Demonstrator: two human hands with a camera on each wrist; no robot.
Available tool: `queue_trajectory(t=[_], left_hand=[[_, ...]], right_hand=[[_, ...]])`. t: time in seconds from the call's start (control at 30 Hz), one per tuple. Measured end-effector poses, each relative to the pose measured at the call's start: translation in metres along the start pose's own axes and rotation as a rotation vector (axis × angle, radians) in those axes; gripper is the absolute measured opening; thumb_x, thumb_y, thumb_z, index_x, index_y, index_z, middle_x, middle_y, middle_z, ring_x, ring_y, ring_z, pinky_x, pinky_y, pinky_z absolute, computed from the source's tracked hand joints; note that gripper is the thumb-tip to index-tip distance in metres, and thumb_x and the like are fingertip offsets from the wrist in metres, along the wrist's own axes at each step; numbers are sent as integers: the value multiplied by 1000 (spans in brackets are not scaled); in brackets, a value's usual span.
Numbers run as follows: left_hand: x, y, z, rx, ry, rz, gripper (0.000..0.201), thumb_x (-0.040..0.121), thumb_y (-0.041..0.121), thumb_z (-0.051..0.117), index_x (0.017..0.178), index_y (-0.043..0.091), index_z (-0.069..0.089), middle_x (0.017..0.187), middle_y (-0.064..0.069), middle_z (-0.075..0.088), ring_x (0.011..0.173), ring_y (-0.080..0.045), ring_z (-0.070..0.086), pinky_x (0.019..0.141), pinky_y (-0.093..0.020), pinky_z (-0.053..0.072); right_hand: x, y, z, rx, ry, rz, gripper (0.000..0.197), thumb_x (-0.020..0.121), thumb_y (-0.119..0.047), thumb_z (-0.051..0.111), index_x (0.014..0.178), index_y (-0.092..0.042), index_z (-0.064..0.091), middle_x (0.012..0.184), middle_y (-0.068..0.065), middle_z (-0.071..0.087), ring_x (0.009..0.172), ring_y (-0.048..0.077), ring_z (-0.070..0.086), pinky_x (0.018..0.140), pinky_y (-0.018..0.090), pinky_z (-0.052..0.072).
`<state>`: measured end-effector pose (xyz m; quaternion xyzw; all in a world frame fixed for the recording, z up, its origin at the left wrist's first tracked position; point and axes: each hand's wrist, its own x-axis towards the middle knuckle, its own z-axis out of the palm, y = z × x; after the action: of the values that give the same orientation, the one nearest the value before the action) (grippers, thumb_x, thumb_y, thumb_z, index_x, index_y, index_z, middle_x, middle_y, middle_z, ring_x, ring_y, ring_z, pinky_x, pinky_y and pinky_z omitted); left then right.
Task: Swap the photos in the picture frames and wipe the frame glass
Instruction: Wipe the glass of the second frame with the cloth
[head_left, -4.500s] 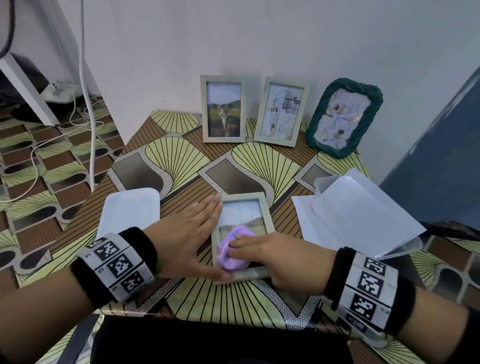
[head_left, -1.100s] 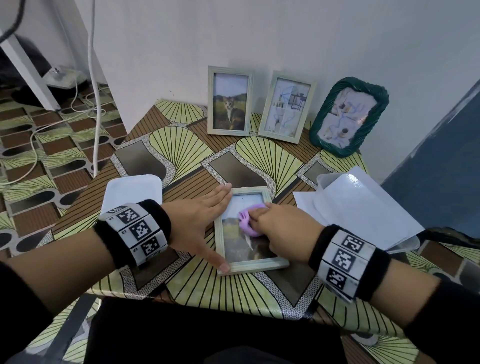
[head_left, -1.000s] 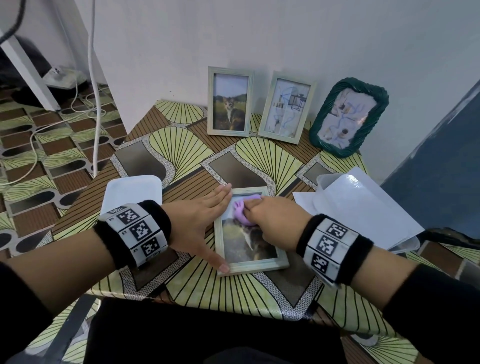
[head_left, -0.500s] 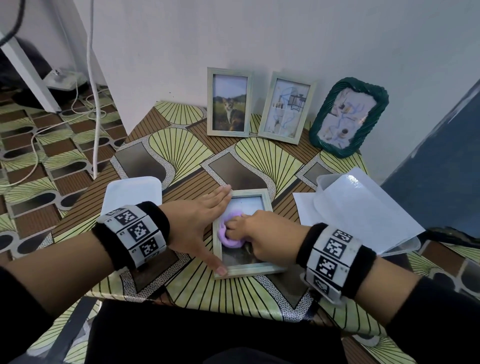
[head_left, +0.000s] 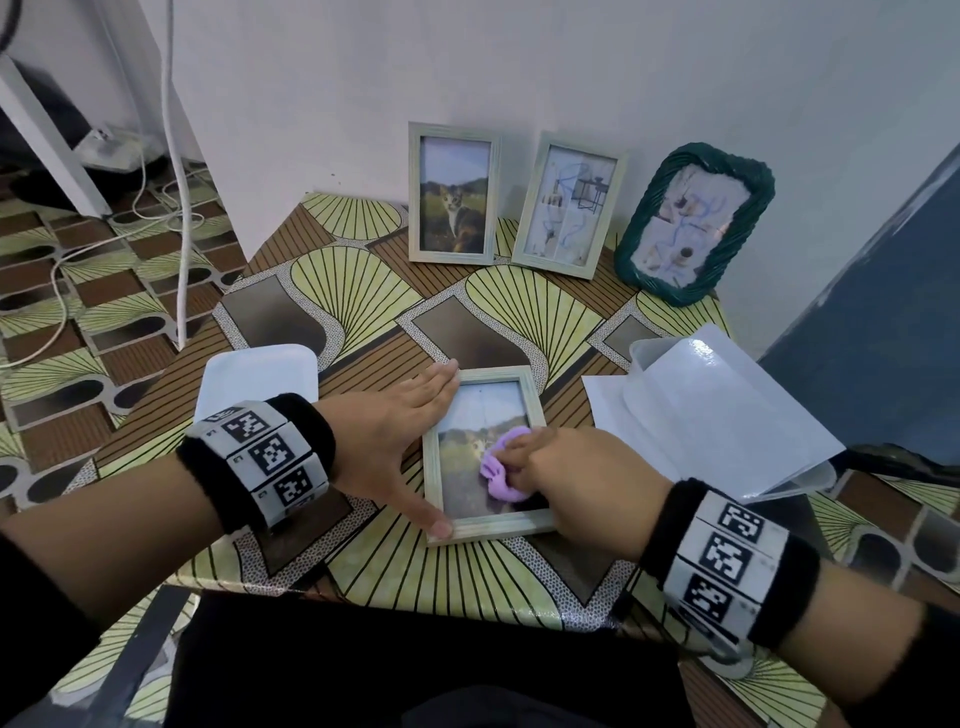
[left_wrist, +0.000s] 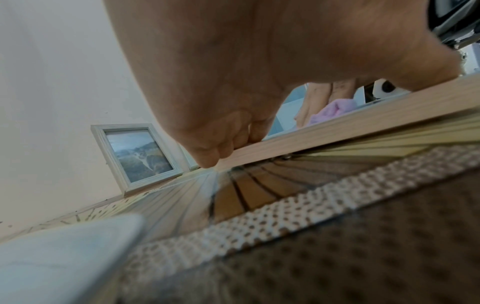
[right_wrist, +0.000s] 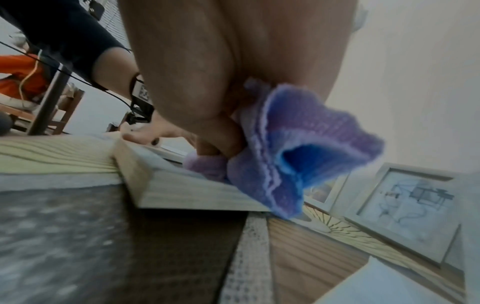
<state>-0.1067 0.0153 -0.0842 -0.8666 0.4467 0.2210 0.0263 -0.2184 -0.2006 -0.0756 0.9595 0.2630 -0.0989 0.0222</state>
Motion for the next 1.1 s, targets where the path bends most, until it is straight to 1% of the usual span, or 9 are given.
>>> queue_trajectory(t=[0.17, 0.3, 0.4, 0.53, 0.67, 0.77, 0.87, 1.0, 1.1], left_hand=[[0, 2, -2, 5, -17, -2, 154, 41, 103, 41, 147, 17, -29, 152, 7, -39, 141, -4, -32, 123, -34, 3], [0, 1, -3, 9, -10, 11, 152, 43, 102, 43, 148, 18, -27, 152, 6, -39, 140, -5, -32, 122, -31, -1], [1, -1, -3, -10, -3, 17, 152, 43, 100, 47, 148, 21, -27, 152, 9, -39, 140, -3, -33, 120, -28, -4], [2, -4, -3, -10, -7, 15, 155, 38, 103, 45, 148, 20, -27, 151, 11, -40, 139, -1, -33, 122, -30, -1], [2, -6, -3, -50, 4, 26, 159, 35, 100, 50, 149, 18, -24, 155, 9, -34, 140, 1, -30, 121, -26, -3], [2, -6, -4, -65, 8, 13, 159, 36, 98, 54, 150, 19, -23, 155, 10, -33, 141, 0, -28, 121, -25, -3], [-1, -6, -5, -76, 6, -2, 155, 40, 95, 58, 150, 21, -23, 153, 11, -35, 141, 1, -27, 116, -21, -7], [-14, 0, -10, -115, 56, 3, 135, 55, 89, 51, 153, 21, -12, 158, 7, -22, 144, 0, -16, 118, -20, -2], [-23, 9, -16, -173, 222, 69, 101, 77, 75, 51, 155, 26, 9, 162, 4, 1, 146, 1, 0, 118, -15, 3]], right_hand=[[31, 9, -11, -61, -9, 62, 34, 86, -10, 51, 119, -16, 57, 121, 6, 61, 107, 29, 60, 79, 33, 46], [56, 10, -23, -78, -52, 72, 44, 94, -11, 45, 138, -14, 42, 136, 6, 56, 115, 27, 55, 88, 31, 41], [60, 6, -28, -79, -98, 56, 35, 94, -10, 43, 129, -15, 45, 126, 5, 58, 103, 24, 54, 80, 29, 40], [51, -1, -23, 139, -57, 44, 20, 92, -7, 47, 106, -11, 59, 117, 4, 60, 105, 26, 56, 88, 36, 47], [46, -13, -9, 244, -23, -1, 27, 95, -12, 44, 116, -9, 59, 126, 9, 55, 110, 30, 51, 94, 43, 45], [35, -5, -6, 501, 110, 8, 28, 101, -24, 49, 122, -16, 64, 130, 2, 62, 113, 24, 59, 101, 40, 44], [18, 7, -11, 888, 320, 148, 28, 99, -31, 56, 121, -19, 70, 106, -22, 71, 96, -3, 64, 89, 19, 49], [1, 21, -8, 1166, 571, 439, 22, 99, -32, 56, 103, -22, 75, 101, -7, 75, 101, 9, 67, 91, 31, 52], [-5, 21, 2, 1550, 519, 570, 25, 100, -35, 52, 103, -22, 73, 111, -6, 74, 112, 11, 65, 97, 30, 50]])
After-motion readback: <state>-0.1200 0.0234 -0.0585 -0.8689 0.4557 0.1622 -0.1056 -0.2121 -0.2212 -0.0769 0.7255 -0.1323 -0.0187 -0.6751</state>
